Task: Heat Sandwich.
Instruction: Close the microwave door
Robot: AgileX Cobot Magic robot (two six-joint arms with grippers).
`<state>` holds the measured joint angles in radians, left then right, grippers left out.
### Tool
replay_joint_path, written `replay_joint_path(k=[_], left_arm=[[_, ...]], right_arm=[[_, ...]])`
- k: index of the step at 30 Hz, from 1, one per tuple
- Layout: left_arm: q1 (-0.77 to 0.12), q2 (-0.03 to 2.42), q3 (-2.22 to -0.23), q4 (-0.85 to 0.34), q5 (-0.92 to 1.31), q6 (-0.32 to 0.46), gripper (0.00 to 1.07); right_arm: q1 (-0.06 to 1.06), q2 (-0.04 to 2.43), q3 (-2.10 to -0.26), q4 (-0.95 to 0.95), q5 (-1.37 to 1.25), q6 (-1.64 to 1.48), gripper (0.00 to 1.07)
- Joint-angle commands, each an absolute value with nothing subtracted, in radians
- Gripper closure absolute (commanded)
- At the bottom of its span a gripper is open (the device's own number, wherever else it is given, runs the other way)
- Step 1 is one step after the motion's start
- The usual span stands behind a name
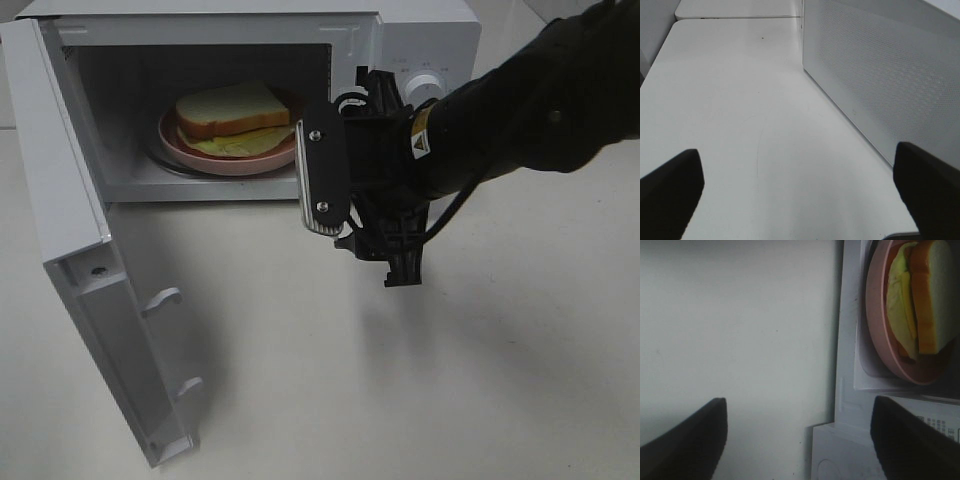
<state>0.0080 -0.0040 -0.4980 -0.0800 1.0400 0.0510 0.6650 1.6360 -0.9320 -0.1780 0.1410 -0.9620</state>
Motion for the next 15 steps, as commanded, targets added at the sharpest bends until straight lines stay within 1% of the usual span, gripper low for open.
replay_joint_path(k=[1,10,15], left_arm=[[0.009,-0.03,-0.494,-0.082,1.037,0.049,0.09],[0.009,-0.03,-0.494,-0.082,1.037,0.049,0.09],[0.009,-0.03,-0.494,-0.082,1.037,0.049,0.09]], right_arm=[[0.665,1.577,-0.887,-0.173,0.144,-0.91,0.31],[0.665,1.437,-0.765,-0.173,0.153,-0.756,0.31],[0.665,1.35,-0.719,-0.173,0.212,-0.63,0.31]])
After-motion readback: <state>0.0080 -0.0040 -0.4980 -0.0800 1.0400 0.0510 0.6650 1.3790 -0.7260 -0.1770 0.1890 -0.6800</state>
